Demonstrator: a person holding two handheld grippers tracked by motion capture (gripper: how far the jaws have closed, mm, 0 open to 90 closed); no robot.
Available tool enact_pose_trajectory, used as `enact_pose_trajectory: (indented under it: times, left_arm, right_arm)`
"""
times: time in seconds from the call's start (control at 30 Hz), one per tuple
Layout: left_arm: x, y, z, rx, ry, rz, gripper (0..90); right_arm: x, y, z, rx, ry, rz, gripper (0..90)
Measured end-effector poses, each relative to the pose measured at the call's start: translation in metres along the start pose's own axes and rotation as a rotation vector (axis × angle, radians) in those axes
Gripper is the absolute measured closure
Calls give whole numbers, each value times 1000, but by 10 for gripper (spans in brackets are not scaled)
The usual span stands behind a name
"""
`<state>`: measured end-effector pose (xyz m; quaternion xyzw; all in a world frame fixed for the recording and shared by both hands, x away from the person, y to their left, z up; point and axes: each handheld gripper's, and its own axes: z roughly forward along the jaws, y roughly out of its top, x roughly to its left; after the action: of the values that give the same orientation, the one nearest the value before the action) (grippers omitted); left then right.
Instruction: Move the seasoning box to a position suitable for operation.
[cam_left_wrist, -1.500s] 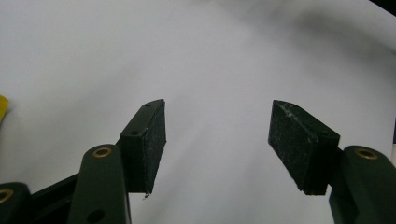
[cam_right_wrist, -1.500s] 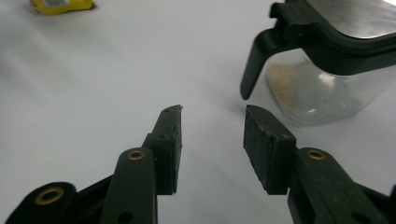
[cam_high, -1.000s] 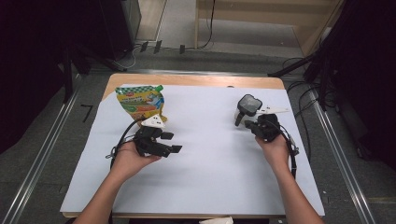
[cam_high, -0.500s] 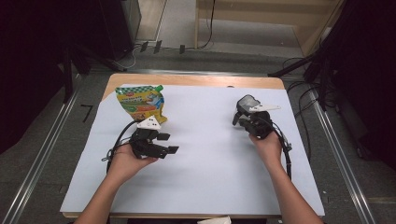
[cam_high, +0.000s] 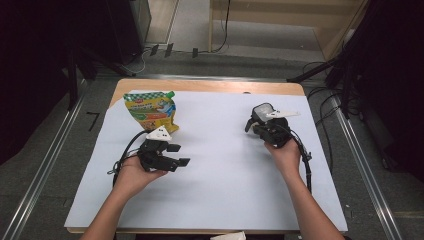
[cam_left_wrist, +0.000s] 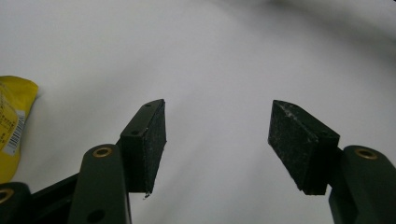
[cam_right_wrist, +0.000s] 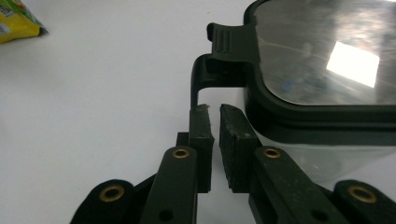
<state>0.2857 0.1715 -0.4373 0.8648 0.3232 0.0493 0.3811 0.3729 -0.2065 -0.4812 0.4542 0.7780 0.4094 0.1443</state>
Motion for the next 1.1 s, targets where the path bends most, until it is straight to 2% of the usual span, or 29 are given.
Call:
enact_pose_trajectory:
  times: [0.2,0.27,0.3,0.33,0.37,0.4,0.47,0.53,0.57,0.6,0.67,0.7,0.87,0.9,0.93,0.97,1.1]
  left_arm:
    - [1,3,3,3,-10,8,374]
    - [0,4,4,-1,-13,11,374]
    - [0,4,4,-1,-14,13,374]
    - [0,4,4,0,-15,13,374]
    - [0,5,4,2,-13,16,374]
    - [0,5,4,1,-13,17,374]
    - [1,5,5,-4,-18,13,374]
    - [1,6,5,-3,-19,12,374]
    - [1,6,5,-2,-18,11,374]
    - [1,5,6,-1,-16,12,374]
    - [1,5,6,0,-17,12,374]
    - [1,5,6,-1,-17,12,374]
    - [1,5,6,1,-18,15,375]
    - [0,4,6,1,-20,16,374]
    - [0,4,6,1,-20,16,374]
    - [0,4,5,3,-20,17,374]
    - [0,2,5,2,-17,11,374]
  right_arm:
    - [-3,-6,-19,-13,4,17,792]
    - [-4,-7,-25,-34,-3,16,739]
    - [-8,-9,-30,-53,-7,24,662]
    - [-10,-11,-32,-60,-8,23,627]
    - [-10,-11,-32,-60,-8,23,627]
    - [-15,-15,-33,-81,-19,16,578]
    - [-17,-17,-34,-81,-23,5,578]
    - [-21,-17,-35,-73,-40,17,534]
    - [-24,-17,-35,-91,-28,41,471]
    - [-24,-17,-35,-91,-28,41,471]
    - [-26,-16,-35,-107,-39,43,412]
    - [-29,-15,-34,-112,-52,40,349]
    - [-35,-12,-29,-97,-53,63,239]
    - [-37,-12,-22,-73,-54,59,204]
    - [-37,-12,-22,-73,-54,59,204]
    - [-38,-11,-15,-47,-72,36,200]
    - [-39,-11,-8,-53,-60,38,186]
